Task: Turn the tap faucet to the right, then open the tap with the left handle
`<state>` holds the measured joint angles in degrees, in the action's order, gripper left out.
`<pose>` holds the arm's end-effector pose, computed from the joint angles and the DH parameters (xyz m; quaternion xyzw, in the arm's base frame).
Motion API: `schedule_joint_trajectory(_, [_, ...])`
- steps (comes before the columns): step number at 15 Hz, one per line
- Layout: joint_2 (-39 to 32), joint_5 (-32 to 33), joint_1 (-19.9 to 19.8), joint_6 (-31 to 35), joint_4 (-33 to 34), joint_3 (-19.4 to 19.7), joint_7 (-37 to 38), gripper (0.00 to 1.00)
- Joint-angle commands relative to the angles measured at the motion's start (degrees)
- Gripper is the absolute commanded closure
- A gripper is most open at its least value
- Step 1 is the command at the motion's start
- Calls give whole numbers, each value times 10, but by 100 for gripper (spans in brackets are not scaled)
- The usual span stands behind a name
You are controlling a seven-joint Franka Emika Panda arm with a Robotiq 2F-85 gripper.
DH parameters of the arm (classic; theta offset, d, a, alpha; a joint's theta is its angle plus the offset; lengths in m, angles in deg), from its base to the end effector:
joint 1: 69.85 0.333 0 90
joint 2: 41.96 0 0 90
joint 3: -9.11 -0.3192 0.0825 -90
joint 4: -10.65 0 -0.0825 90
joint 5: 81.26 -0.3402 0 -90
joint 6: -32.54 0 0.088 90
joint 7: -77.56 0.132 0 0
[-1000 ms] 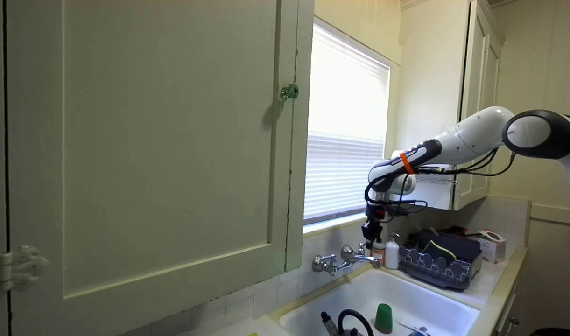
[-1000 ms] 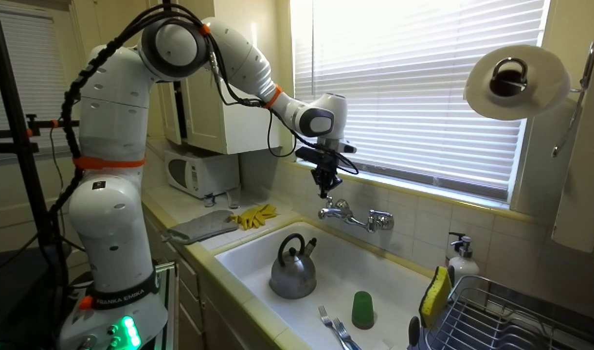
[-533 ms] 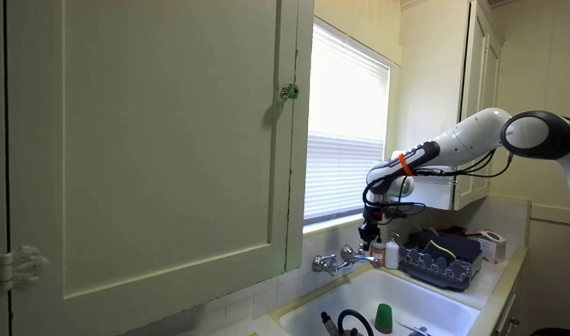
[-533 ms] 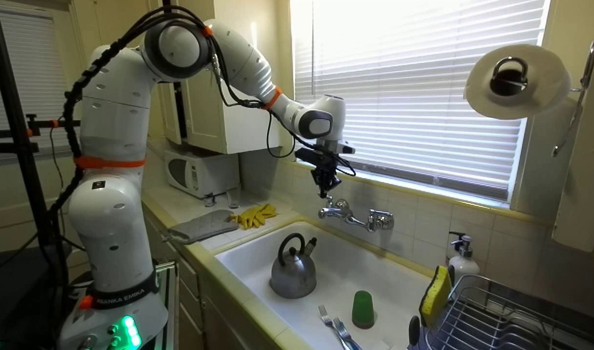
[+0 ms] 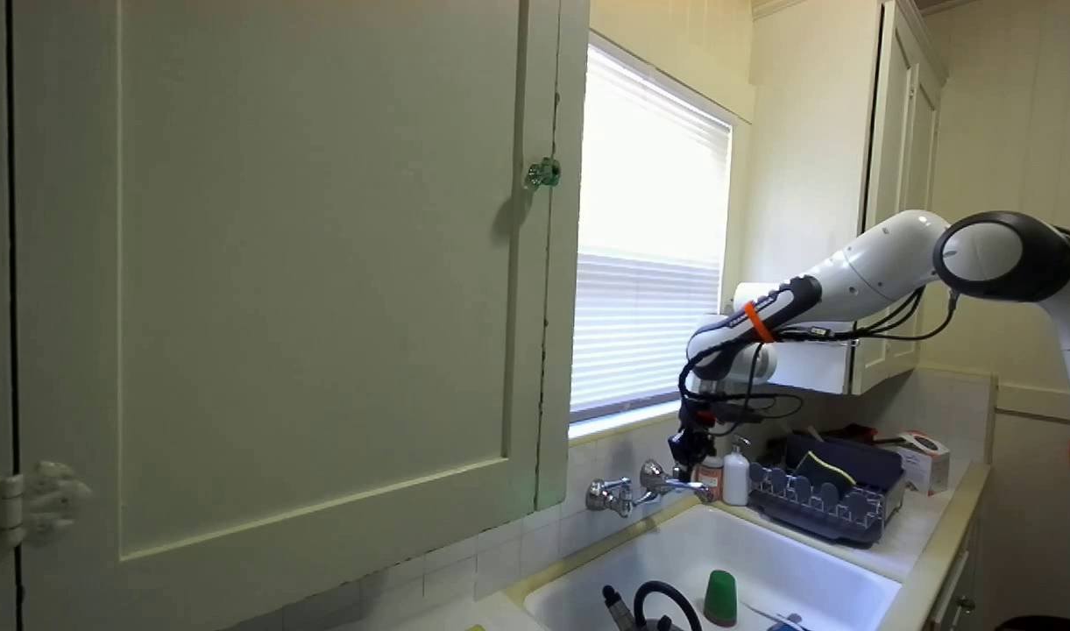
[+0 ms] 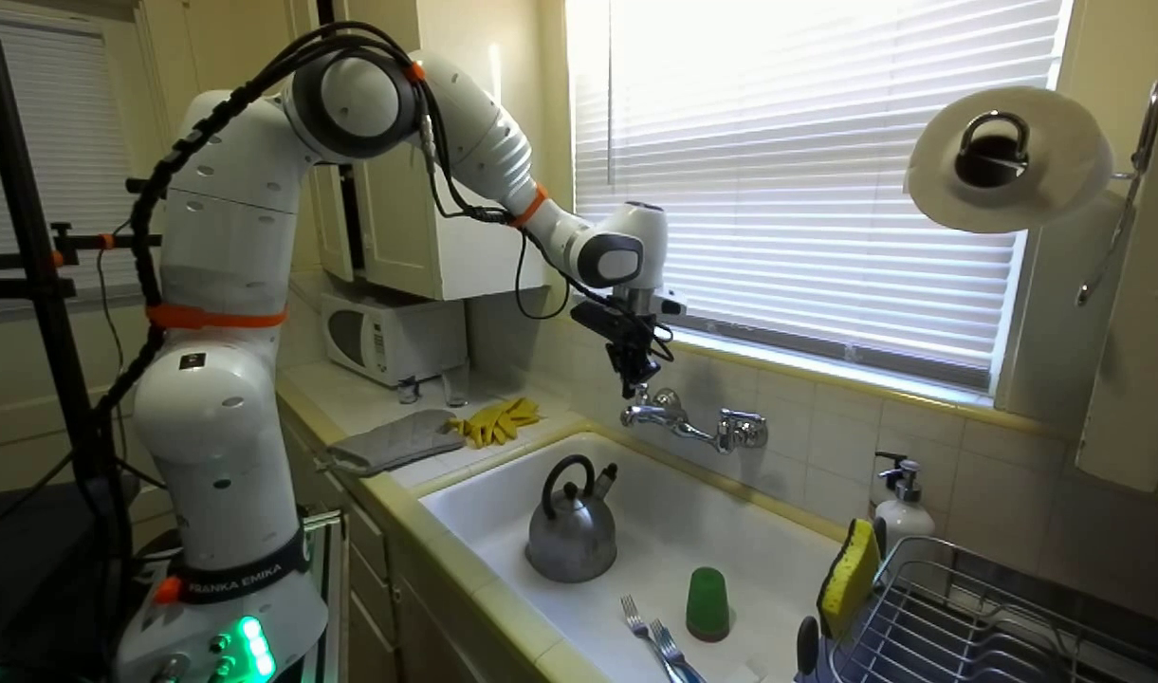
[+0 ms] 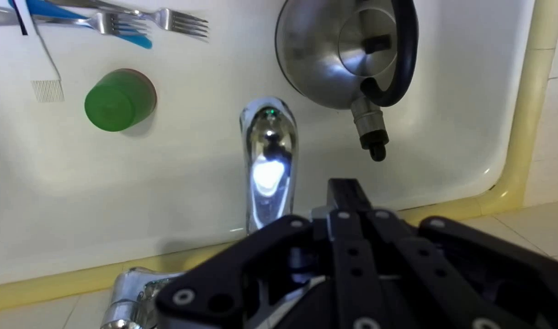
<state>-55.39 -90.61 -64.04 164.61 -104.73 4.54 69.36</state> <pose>0.5567 0.1069 0.3495 -0.9913 -0.1072 -0.0269 0.0718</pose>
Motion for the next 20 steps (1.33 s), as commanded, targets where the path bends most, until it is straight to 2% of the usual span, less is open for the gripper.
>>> schedule_joint_trajectory(1, [-3,8,-2,17,-20,-5,28,100])
schedule_joint_trajectory(7, [1,23,-13,8,-34,6,25,100])
schedule_joint_trajectory(15, [-4,37,-31,30,-38,16,-8,100])
schedule_joint_trajectory(20, [-10,32,-57,47,-36,22,-69,100])
